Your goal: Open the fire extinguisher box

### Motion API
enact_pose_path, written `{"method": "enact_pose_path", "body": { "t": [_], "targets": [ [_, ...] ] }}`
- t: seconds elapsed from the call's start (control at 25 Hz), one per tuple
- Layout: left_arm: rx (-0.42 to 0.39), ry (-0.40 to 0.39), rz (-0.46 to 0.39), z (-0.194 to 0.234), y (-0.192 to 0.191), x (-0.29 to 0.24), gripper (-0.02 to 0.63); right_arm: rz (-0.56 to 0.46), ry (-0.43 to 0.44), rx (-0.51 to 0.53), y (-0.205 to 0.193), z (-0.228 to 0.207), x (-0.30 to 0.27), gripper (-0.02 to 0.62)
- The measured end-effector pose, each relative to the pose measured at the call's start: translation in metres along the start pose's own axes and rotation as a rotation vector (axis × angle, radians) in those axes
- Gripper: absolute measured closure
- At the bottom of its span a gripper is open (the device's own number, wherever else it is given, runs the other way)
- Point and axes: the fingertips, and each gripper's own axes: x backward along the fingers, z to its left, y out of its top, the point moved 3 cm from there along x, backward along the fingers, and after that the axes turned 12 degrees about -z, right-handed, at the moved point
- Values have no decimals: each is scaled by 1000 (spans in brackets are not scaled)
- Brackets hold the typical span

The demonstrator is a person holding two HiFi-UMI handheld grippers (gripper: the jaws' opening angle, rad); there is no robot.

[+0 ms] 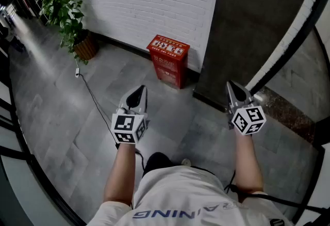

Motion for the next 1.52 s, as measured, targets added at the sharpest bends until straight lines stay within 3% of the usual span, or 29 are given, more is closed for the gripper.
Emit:
{"method": "enact_pose_path", "body": {
  "t": [0.24, 0.44, 0.8, 1.08, 1.52],
  "targets": [
    [11, 2, -1, 17, -9, -12, 600, 12, 21, -9, -14, 10, -23, 592],
    [24, -13, -18, 56, -13, -37, 600, 23, 35, 12, -25, 26, -67, 592],
    [62, -51, -18, 181, -32, -112, 600, 16, 1, 32, -39, 52, -203, 592],
    [70, -93, 32, 259, -59, -152, 600, 27, -31, 20, -63, 68, -281, 592],
    [84, -152, 87, 307, -90, -222, 600, 74, -77, -25, -116, 49, -353, 592]
  ]
}}
